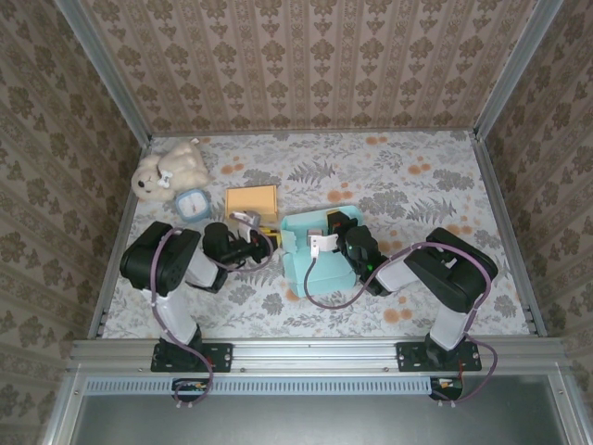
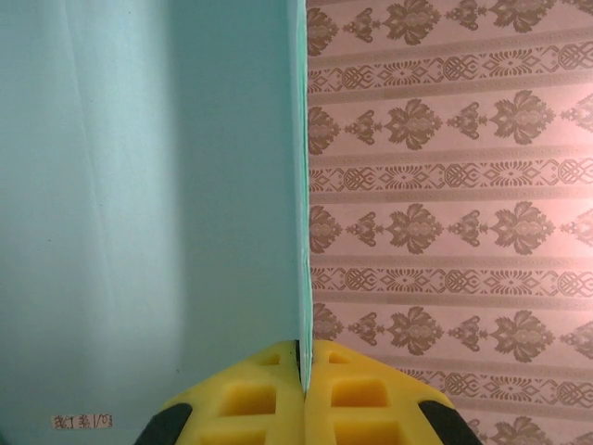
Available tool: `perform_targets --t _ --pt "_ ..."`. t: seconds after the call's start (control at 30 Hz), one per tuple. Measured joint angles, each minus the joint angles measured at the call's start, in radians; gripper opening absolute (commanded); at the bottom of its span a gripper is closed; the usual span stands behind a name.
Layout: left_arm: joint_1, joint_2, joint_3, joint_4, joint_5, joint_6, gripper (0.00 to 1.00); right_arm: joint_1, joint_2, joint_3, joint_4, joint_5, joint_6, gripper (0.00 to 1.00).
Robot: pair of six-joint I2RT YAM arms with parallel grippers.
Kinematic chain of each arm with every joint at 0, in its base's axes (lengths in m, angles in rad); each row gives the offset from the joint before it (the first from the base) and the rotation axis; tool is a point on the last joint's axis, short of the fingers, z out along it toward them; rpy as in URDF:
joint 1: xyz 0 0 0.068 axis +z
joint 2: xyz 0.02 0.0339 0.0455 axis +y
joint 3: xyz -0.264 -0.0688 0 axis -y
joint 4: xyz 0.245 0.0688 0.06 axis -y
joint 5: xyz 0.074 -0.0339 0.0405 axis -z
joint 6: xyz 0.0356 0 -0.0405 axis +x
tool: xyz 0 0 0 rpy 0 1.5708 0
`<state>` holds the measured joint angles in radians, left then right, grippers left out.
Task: Fold the paper box
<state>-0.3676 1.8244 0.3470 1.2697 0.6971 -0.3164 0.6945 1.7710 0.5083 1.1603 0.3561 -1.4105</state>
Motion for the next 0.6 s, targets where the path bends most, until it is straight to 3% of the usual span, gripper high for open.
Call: perform_targets --t 0.3,0.6 --pt "-0.071 -0.072 -0.057 0.003 -0.076 0.0 0.32 -0.003 0.0 0.0 -0.001 0.0 0.005 0.0" --pt "-0.082 -0.102 -0.088 0.003 -0.148 0.0 0.32 -0.003 -0.001 0.0 -0.002 0.0 0.018 0.0"
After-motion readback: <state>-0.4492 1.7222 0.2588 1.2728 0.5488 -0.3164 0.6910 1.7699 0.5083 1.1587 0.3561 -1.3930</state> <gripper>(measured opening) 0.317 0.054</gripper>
